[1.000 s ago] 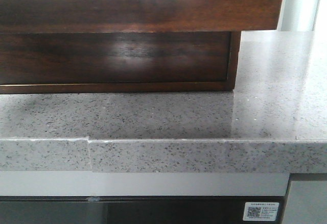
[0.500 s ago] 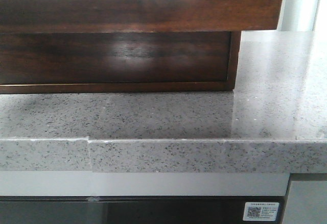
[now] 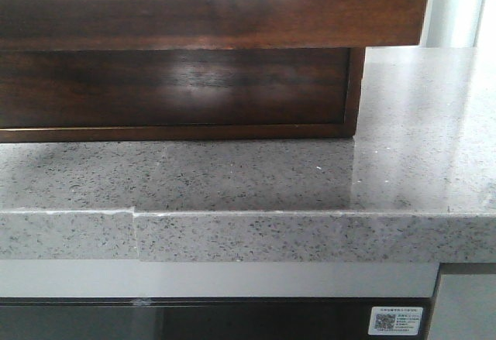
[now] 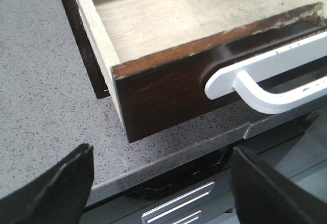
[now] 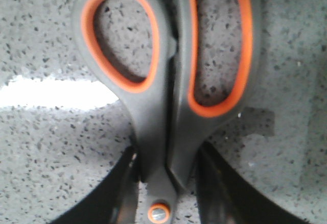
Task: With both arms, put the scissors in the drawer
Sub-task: 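Lift the scissors with the right gripper and carry them over the drawer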
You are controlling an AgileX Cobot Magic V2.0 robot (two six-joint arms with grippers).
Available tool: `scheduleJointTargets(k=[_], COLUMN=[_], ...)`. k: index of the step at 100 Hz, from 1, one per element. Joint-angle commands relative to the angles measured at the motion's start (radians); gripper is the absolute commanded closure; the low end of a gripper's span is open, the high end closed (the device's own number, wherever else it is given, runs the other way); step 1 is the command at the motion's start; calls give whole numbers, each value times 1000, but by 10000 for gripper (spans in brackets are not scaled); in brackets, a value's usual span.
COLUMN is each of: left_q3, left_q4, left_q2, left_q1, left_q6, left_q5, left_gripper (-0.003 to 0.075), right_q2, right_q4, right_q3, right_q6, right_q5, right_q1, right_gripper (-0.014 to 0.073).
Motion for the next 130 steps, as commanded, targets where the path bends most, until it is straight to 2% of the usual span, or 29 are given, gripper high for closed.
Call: scheduleJointTargets(k=[1, 17, 39, 59, 79, 99, 130], left_q3=[-30, -30, -30, -30, -30, -30, -30], left_q4=[-21, -21, -21, -21, -21, -21, -21], left_q2=[11, 11, 11, 11, 11, 11, 11], left_q1=[-9, -9, -9, -9, -9, -9, -9], left_q6=[-8, -8, -8, -8, -8, -8, -8], left_q5=[-75, -75, -75, -75, -75, -75, -75], left_gripper=[209, 209, 209, 209, 209, 209, 209], right_q2=[-40, -40, -85, -232, -390, -503, -564], right_q4=[9, 9, 9, 24, 49, 86, 139], right_q3=[-25, -25, -31, -96, -219, -333, -385], right_q6=[-11, -14, -18, -28, -73, -138, -347], right_q5=[8, 14, 21, 25, 25, 9, -113], right_q1=[1, 1, 1, 3, 58, 192, 586], right_gripper=[500, 566, 572, 572, 572, 572, 572])
